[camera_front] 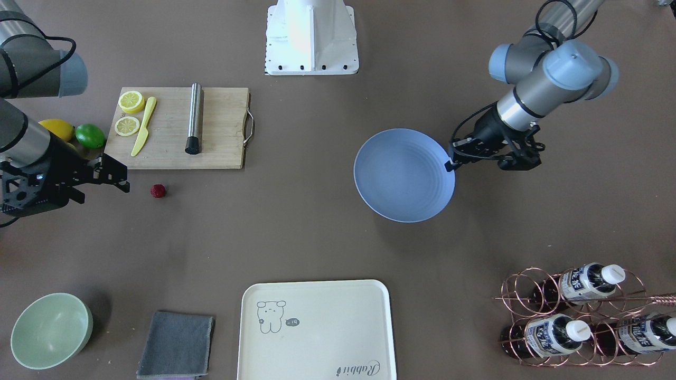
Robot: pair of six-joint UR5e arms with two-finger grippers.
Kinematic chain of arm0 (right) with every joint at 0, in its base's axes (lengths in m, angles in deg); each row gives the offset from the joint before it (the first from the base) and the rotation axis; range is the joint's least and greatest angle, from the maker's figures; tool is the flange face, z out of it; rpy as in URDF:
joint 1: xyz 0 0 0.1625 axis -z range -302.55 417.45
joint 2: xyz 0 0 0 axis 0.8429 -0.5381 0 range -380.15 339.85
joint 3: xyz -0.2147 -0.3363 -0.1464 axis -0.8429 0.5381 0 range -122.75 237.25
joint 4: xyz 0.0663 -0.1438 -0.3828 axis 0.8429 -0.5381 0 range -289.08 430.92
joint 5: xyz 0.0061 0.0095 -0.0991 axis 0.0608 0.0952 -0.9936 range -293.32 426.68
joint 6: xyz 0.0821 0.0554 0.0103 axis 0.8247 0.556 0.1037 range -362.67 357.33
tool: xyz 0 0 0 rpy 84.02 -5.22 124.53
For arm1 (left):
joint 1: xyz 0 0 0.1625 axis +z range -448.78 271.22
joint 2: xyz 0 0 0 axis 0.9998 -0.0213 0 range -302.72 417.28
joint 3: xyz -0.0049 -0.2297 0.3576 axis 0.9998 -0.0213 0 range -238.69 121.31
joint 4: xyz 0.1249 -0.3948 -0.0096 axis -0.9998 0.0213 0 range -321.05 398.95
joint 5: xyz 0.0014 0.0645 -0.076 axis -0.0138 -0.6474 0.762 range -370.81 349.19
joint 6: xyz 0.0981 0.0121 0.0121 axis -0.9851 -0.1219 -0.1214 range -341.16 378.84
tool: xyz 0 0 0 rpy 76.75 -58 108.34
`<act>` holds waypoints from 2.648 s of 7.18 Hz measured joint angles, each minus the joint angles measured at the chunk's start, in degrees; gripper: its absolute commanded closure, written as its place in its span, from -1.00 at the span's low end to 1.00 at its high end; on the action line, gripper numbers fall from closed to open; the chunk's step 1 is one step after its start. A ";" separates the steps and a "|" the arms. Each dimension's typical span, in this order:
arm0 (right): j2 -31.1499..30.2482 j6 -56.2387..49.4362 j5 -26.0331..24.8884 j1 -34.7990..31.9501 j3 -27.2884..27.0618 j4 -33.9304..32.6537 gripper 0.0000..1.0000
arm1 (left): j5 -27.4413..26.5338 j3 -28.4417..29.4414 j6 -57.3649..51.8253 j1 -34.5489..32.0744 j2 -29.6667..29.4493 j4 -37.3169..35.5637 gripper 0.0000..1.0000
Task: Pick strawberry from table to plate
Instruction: 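Push the blue plate to center with left gripper while right reaches strawberry, then grasp the red strawberry with the right gripper while the left gripper withdraws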
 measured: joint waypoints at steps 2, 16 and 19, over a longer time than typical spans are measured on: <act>0.54 2.20 -3.49 5.04 0.21 0.86 -0.99 | -8.48 0.10 5.71 7.85 -6.40 -4.90 1.00; 0.68 1.98 -6.99 11.09 4.66 1.69 1.00 | -21.10 1.73 10.02 19.50 -12.43 -8.11 -0.81; 4.96 3.80 -5.75 10.63 4.01 0.40 1.00 | -20.91 0.95 9.83 17.83 -11.75 -8.17 -0.81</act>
